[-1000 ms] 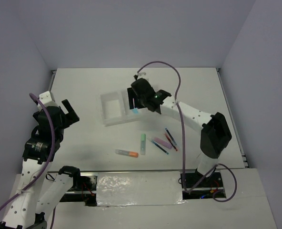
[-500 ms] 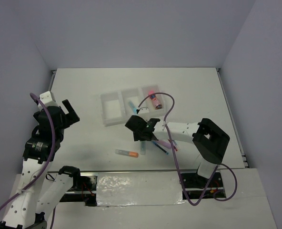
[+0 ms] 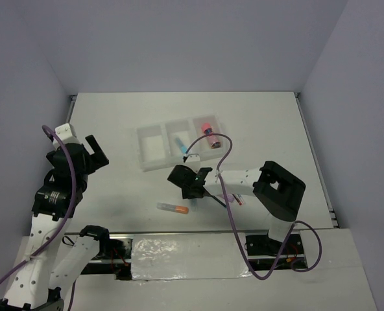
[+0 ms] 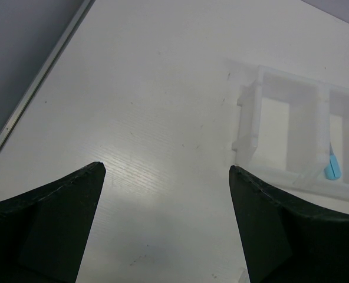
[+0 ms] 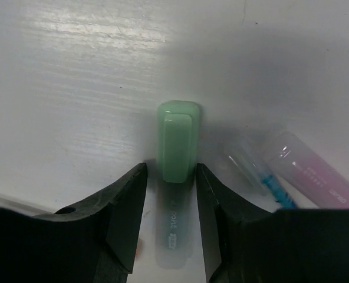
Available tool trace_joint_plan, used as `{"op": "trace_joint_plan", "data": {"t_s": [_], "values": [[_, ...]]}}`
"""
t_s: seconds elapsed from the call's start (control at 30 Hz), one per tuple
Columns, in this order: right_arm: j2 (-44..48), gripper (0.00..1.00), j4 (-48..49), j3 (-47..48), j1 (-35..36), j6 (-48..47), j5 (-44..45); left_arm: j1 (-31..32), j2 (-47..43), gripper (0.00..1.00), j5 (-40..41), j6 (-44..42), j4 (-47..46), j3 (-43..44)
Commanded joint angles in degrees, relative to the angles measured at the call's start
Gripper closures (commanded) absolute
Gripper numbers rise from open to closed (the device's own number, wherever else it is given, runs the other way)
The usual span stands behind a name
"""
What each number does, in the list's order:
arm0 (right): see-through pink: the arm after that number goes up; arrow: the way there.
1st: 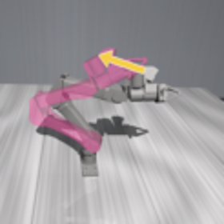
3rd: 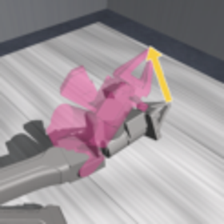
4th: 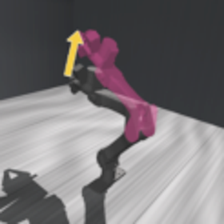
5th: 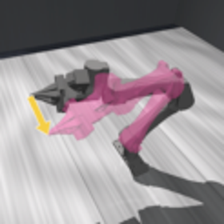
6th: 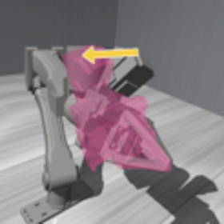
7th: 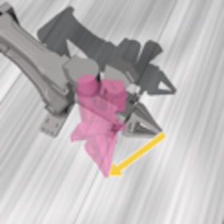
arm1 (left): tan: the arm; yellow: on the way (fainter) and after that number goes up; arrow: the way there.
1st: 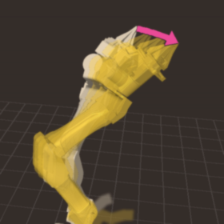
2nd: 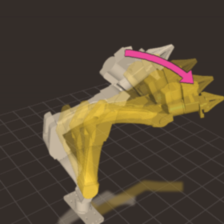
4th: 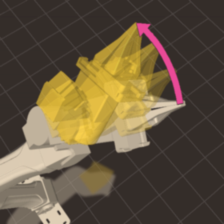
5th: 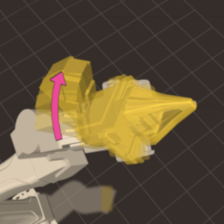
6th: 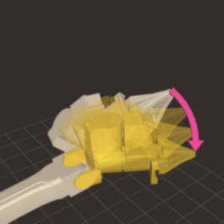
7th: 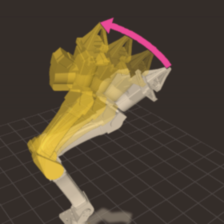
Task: Sort the stationery into containers
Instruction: Pick up the pen from the center of the board, then place the pen in the storage box.
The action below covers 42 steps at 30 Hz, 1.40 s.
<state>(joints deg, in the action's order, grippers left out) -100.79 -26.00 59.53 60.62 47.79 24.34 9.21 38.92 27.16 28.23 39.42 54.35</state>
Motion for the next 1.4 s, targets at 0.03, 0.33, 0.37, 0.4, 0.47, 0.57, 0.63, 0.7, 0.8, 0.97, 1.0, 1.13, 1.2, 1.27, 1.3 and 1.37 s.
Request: {"op": "trace_joint_plan", "data": {"t_s": [0.03,0.33,0.37,0.4,0.47,0.57,0.63,0.7,0.8,0.97,1.0,1.13,1.2,1.27,1.3,1.37], "values": [[-2.7,0.55,1.7,1.7,1.2,1.1,-0.9,0.3,0.0,0.01,0.4,-1.5,-1.5,0.1],[1.6,0.92,5.0,6.6,1.2,-11.3,0.3,0.3,-0.1,0.01,0.1,-1.5,-1.6,0.1],[2.3,0.91,5.0,7.6,1.2,-13.7,1.1,0.3,-0.1,0.01,0.1,-1.5,-1.7,0.1],[3.6,0.90,5.8,9.3,0.6,-16.2,2.5,0.3,0.0,0.01,0.1,-1.5,-1.7,0.1],[4.1,0.90,6.7,11.1,-0.9,-22.5,2.0,0.3,0.0,0.01,0.0,-1.6,-1.7,0.1],[2.4,0.89,6.5,15.9,-6.0,-26.8,0.5,0.3,0.0,0.01,0.0,-1.5,-1.6,0.1],[-0.1,0.88,6.1,20.2,-9.4,-28.8,-1.5,0.3,0.0,0.01,-0.1,-1.5,-1.6,0.1],[-2.8,0.86,6.3,24.6,-12.1,-31.6,-3.5,0.4,-0.1,0.01,-0.2,-1.5,-1.7,0.0],[-6.2,0.83,5.7,31.4,-14.5,-34.6,-4.1,0.4,0.1,0.01,-0.2,-1.4,-1.7,0.0],[-15.3,0.70,1.5,45.4,-18.4,-37.6,-7.0,0.4,0.5,0.01,-0.5,-1.5,-1.7,0.1],[-16.1,0.63,0.8,46.9,-18.6,-38.5,-7.2,0.4,0.3,0.01,-0.4,-1.5,-1.6,0.1],[-15.8,0.41,0.2,47.2,-18.5,-39.5,-8.9,0.4,0.0,0.01,-0.3,-1.5,-1.7,0.0],[-12.4,0.28,2.0,43.1,-18.5,-39.4,-10.2,0.4,0.2,0.01,-0.4,-1.6,-1.8,0.1],[-9.6,0.28,3.6,38.0,-18.4,-40.2,-14.1,0.4,0.5,0.01,-0.7,-1.6,-1.8,0.1],[-6.6,0.28,4.2,35.8,-17.9,-41.2,-17.4,0.4,0.6,0.01,-0.8,-1.7,-1.8,0.1],[-3.0,0.28,7.4,27.5,-16.5,-48.0,-33.5,0.4,0.5,0.01,-0.9,-1.7,-1.8,0.1]]}}
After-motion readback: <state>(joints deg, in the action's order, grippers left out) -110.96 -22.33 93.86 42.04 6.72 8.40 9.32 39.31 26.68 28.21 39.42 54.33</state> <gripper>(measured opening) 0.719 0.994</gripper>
